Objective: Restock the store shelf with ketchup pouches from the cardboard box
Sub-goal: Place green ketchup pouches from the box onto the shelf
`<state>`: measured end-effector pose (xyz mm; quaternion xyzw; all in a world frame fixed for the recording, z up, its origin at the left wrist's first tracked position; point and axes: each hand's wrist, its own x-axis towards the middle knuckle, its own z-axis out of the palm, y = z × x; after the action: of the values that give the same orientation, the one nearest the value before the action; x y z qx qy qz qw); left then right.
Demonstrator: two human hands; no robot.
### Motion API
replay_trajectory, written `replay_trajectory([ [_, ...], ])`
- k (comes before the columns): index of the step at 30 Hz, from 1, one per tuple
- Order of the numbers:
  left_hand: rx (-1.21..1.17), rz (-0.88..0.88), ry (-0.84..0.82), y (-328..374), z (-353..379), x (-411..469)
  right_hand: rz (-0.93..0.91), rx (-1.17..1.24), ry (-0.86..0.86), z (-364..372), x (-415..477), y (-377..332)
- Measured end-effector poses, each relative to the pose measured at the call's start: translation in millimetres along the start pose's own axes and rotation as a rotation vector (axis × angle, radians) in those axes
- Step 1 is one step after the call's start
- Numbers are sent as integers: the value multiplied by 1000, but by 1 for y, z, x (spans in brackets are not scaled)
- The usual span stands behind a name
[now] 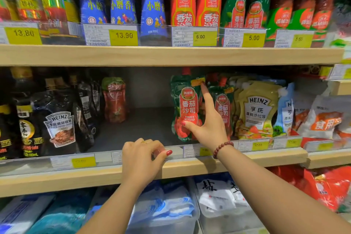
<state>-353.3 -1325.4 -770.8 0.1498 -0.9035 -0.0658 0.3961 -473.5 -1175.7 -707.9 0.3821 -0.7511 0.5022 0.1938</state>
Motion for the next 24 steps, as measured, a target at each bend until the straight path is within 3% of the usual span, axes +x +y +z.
replay_trajectory([
  [8, 17, -27, -16, 0, -1, -2, 132, -73, -77, 7, -13, 25],
  [14, 17, -42, -24, 2, -2, -2, 153, -546, 0, 2, -16, 8],
  [24, 13, -25, 3, 5, -2, -6, 257, -592, -123, 25, 1, -9],
])
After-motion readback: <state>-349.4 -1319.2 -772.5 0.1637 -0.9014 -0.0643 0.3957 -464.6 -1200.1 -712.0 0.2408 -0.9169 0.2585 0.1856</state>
